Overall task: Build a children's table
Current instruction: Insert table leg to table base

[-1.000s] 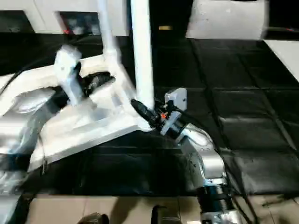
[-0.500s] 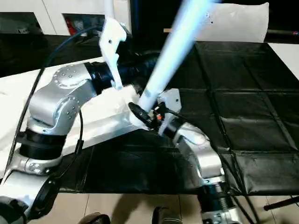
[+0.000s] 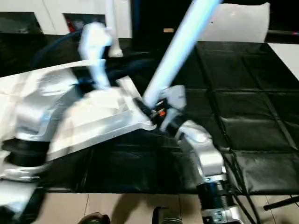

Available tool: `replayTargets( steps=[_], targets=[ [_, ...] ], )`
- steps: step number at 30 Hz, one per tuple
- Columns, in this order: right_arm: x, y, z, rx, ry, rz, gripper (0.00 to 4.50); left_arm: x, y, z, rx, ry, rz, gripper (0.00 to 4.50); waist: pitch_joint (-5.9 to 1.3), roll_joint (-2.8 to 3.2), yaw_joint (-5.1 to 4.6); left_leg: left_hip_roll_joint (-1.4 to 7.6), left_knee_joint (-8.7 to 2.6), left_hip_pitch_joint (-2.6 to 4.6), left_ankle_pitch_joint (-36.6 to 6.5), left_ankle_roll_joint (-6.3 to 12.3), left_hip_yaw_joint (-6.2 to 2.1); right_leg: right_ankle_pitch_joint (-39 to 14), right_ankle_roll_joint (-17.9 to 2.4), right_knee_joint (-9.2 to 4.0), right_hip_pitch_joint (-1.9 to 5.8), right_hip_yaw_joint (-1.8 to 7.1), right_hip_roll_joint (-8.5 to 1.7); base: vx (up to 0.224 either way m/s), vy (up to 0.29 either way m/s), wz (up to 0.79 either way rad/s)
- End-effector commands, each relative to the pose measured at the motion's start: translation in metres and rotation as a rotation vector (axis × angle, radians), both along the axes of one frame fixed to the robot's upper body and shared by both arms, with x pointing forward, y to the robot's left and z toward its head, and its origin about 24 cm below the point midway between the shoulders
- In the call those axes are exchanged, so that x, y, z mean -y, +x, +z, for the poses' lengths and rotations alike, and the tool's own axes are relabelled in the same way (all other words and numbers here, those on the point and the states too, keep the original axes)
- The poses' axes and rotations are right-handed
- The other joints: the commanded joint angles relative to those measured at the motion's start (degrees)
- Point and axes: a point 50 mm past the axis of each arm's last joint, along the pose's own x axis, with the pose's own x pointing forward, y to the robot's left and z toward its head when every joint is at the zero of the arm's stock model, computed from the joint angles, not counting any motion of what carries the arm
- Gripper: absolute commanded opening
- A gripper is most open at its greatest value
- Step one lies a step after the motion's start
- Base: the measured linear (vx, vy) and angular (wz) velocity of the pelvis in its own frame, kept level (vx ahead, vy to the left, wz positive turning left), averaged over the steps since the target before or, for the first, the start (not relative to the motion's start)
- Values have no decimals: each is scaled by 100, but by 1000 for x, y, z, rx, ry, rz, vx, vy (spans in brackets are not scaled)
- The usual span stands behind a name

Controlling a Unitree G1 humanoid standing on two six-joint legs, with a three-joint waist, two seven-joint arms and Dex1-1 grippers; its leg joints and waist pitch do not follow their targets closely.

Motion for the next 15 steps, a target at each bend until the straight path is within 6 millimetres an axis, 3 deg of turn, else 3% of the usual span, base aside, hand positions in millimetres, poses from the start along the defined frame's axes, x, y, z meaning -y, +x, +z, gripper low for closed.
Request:
replayTargets(
  steps=[1,6,7,15],
  targets=[
    [4,4,2,-3,-14,-32,191,-3,-7,-14,-54,33,-9,167,-498,34,14,170,-328,-41,225,438,10,-287,-1332,-299,502,282,-354,0,0,0],
    [8,4,1,10,-34,-52,191,-2,-17,-41,-149,83,-37,203,-484,34,35,190,-336,-40,151,506,11,-276,-1425,-293,489,284,-373,0,0,0],
    [10,4,2,37,-43,-62,191,1,-24,-61,-234,113,-59,203,-476,9,33,185,-335,-49,132,510,18,-335,-1415,-299,492,291,-379,0,0,0],
    [7,0,2,24,-38,-6,191,4,-35,-96,-342,153,-133,206,-466,9,3,161,-342,-56,-29,477,15,-711,-1242,-357,499,289,-371,0,0,0]
  ],
)
